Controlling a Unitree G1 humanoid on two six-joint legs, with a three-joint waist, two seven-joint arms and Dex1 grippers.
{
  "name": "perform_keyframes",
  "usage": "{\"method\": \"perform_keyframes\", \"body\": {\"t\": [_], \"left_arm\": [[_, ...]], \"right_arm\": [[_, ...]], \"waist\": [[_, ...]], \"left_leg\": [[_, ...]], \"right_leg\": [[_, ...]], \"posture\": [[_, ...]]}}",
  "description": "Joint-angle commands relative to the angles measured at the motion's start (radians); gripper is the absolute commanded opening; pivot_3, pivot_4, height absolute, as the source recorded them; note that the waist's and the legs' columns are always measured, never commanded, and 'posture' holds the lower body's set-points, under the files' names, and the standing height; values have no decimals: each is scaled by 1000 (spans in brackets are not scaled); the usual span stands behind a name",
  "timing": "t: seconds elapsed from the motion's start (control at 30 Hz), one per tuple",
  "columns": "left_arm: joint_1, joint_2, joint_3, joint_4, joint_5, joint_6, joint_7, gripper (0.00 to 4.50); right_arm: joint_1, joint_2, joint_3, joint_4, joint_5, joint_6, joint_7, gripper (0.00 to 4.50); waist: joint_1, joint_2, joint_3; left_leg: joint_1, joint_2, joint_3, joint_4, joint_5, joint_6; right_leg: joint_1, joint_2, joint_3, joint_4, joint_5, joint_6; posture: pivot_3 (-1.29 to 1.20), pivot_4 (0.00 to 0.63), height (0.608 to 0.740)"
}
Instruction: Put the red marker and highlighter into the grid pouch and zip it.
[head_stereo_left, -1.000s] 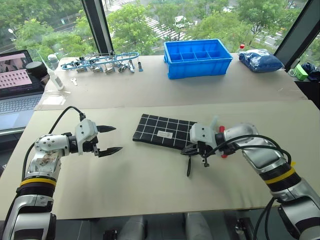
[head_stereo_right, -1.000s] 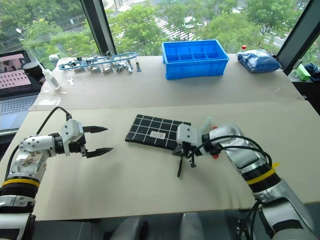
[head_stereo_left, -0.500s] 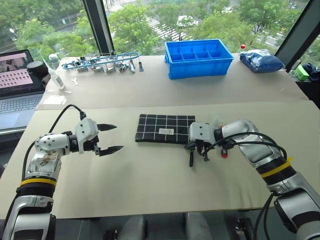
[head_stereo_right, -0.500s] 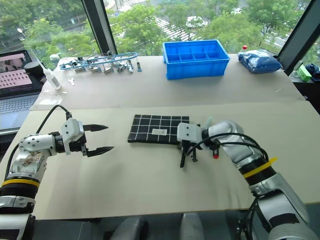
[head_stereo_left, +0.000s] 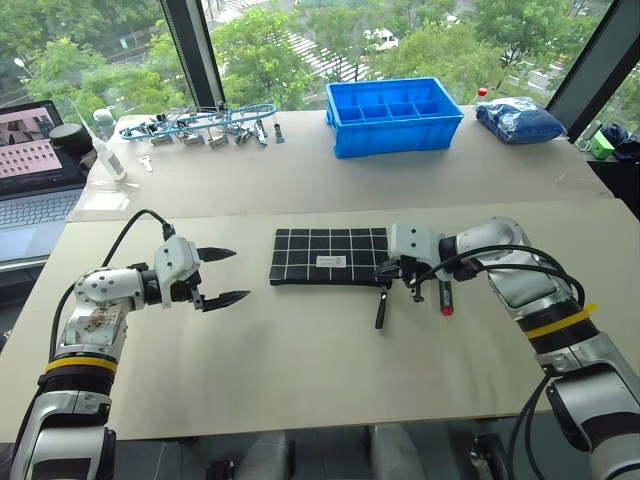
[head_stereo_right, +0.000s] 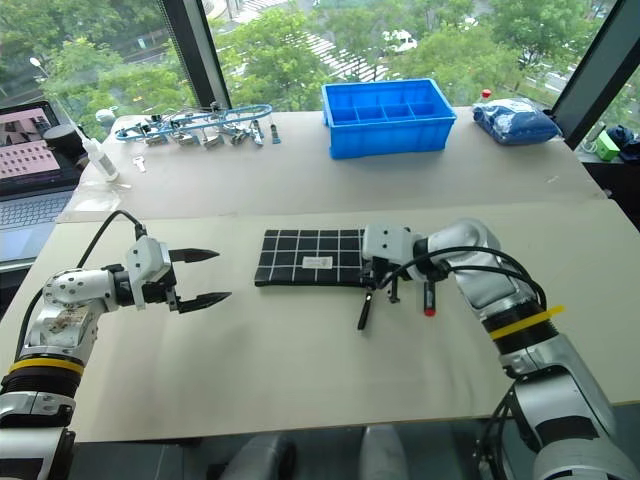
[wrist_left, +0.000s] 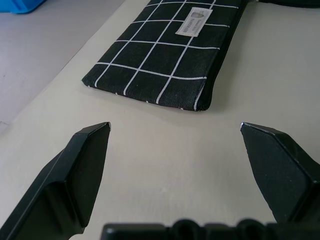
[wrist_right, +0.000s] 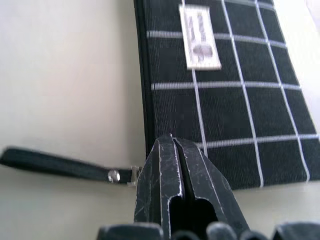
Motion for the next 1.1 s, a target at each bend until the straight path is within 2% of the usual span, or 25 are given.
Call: {"method": "perform_keyframes", "body": {"t": [0.03, 0.37, 0.7, 0.9, 1.1], "left_arm": [[-34, 13, 7, 33, 21, -50, 6, 4500], [-127, -8, -33, 196, 114, -273, 15, 4500], [-249, -93, -125, 473, 221, -585, 7, 4500], [-351, -114, -218, 661, 387, -795, 139, 4500], [-421, -134, -275, 769, 507, -910, 318, 4500]], "right_arm": [[-30, 35, -31, 10, -16, 4, -73, 8], [38, 29, 105, -2, -202, -125, -116, 8], [77, 51, 108, -24, -272, -178, -158, 8], [82, 48, 85, -29, -266, -165, -157, 8], [108, 44, 76, -51, -266, -158, -151, 8]], "waist": [[0, 0, 0], [1, 0, 0], [-1, -1, -2], [3, -1, -2], [10, -1, -3]], "left_leg": [[0, 0, 0, 0, 0, 0], [0, 0, 0, 0, 0, 0], [3, 0, 0, 0, 0, 0], [5, -1, 0, 1, 0, 0], [9, -1, 0, 1, 0, 1]], "right_leg": [[0, 0, 0, 0, 0, 0], [0, 0, 0, 0, 0, 0], [3, 0, 0, 0, 0, 0], [5, 0, 0, 0, 0, 0], [9, 0, 0, 0, 0, 0]], "posture": [[0, 150, 740], [0, 150, 740], [0, 150, 740], [0, 150, 740], [0, 150, 740]]}}
